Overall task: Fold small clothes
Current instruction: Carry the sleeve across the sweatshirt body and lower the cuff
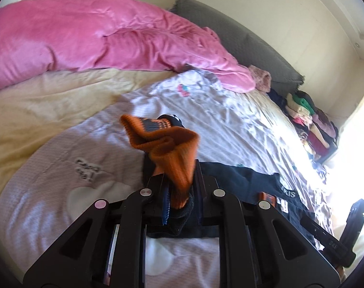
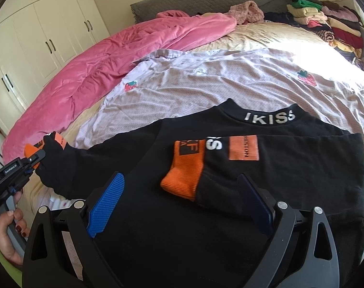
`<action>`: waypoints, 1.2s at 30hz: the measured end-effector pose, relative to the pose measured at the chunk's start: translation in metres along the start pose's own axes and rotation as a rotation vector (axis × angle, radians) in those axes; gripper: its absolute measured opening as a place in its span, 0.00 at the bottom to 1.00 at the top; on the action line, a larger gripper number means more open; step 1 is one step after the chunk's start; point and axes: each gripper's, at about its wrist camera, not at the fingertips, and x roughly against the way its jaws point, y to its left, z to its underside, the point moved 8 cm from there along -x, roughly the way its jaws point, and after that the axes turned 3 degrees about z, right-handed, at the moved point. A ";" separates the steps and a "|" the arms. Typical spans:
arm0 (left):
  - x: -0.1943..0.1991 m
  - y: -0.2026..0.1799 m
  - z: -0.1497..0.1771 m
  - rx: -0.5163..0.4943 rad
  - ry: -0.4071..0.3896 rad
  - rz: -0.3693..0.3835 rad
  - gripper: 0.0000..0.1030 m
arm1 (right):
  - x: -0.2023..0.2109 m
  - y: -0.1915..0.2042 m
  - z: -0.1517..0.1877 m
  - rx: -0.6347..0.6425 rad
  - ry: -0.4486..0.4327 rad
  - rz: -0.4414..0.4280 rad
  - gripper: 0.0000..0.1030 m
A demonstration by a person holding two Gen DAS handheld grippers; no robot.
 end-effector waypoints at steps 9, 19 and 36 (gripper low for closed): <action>-0.012 -0.058 0.013 -0.105 0.042 0.067 0.03 | 0.018 -0.032 -0.004 -0.053 -0.035 0.024 0.92; -0.030 -0.118 0.043 -0.214 0.121 0.150 0.03 | 0.044 -0.073 -0.007 -0.114 -0.083 0.071 0.92; -0.062 -0.175 0.125 -0.346 0.320 0.221 0.13 | 0.060 -0.112 0.000 -0.175 -0.101 0.122 0.92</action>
